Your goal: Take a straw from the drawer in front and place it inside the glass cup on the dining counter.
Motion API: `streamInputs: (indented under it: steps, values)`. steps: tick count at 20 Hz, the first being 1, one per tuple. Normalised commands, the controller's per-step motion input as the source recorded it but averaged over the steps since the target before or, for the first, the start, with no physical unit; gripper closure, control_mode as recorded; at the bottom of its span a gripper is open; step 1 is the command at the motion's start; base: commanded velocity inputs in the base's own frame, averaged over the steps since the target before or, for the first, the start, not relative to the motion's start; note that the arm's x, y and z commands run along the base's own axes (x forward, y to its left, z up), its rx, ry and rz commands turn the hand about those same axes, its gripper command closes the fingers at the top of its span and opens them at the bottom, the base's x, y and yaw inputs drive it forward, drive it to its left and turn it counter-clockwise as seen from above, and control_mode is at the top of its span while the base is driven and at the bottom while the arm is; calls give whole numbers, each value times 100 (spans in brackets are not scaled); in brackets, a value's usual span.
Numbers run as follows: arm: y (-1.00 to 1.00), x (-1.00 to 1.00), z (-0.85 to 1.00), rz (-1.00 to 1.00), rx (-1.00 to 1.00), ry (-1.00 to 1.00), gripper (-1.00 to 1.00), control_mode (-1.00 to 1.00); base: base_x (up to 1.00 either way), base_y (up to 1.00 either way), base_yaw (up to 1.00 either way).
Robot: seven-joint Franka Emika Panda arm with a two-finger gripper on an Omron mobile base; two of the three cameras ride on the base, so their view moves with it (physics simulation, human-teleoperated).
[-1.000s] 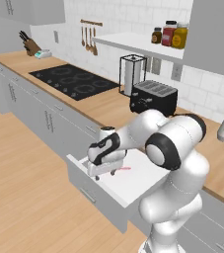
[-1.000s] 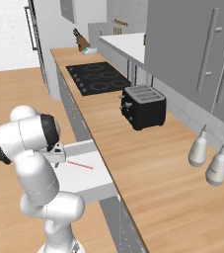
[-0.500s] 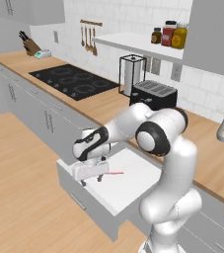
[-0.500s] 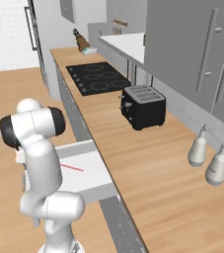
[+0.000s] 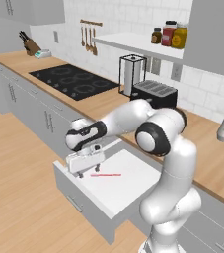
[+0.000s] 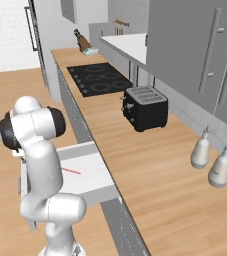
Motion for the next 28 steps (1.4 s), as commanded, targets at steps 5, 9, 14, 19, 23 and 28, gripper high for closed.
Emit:
streamInputs:
  steps: [5, 9, 14, 19, 23, 28]
  values:
    - [-84, 2, 4, 0, -10, -2, -100, -100, 0, 0, 0]
    - [-32, 12, -1, 6, -2, 0, -100, -100, 0, 0, 0]
    - [-12, 35, -21, 14, 0, 0, -100, -100, 0, 0, 0]
    - [-18, 57, -36, 18, 0, 0, -100, -100, 0, 0, 0]
    - [-4, 68, -42, 19, 0, 0, -100, -100, 0, 0, 0]
    - [0, 62, -49, 17, 2, 3, -100, -100, 0, 0, 0]
